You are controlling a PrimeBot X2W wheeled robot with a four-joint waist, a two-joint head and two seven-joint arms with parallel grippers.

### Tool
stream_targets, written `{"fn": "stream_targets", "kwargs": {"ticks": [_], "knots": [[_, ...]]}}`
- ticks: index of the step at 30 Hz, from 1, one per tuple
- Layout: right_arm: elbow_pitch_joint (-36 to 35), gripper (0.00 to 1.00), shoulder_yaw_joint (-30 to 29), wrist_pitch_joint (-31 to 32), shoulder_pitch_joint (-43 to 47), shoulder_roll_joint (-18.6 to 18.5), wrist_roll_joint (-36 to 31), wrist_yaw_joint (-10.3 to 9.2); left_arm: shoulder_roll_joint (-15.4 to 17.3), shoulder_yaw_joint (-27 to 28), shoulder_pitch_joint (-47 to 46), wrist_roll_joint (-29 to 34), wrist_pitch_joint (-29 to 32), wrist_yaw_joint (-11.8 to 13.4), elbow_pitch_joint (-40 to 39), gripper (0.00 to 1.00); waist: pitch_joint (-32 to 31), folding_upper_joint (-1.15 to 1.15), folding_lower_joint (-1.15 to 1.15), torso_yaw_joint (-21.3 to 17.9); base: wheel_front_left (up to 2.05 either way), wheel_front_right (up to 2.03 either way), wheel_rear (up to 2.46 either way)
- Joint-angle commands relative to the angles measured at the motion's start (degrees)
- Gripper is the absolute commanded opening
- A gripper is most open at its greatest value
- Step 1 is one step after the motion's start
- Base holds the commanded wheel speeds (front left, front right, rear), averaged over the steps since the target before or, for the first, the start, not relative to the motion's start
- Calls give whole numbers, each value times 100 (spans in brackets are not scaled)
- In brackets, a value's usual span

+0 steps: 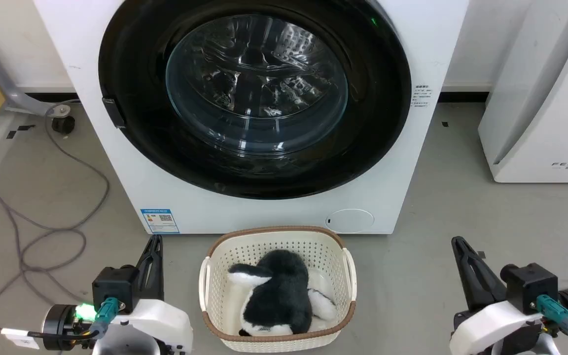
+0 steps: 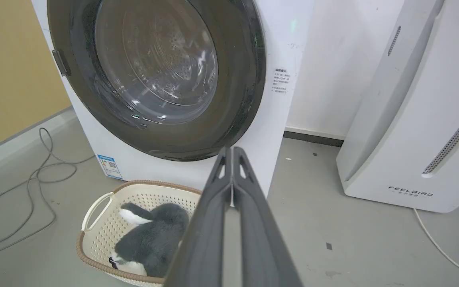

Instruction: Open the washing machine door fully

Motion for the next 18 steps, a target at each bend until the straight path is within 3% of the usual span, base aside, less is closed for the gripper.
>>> {"fn": "stream_targets", "kwargs": {"ticks": [1, 18], "knots": [[-20, 0, -3, 8, 48, 1, -44, 5, 4, -7, 104, 12, 2, 12, -24, 0, 0, 0, 0, 0, 0, 0, 0], [-20, 0, -3, 8, 48, 1, -44, 5, 4, -7, 104, 12, 2, 12, -24, 0, 0, 0, 0, 0, 0, 0, 0]]}}
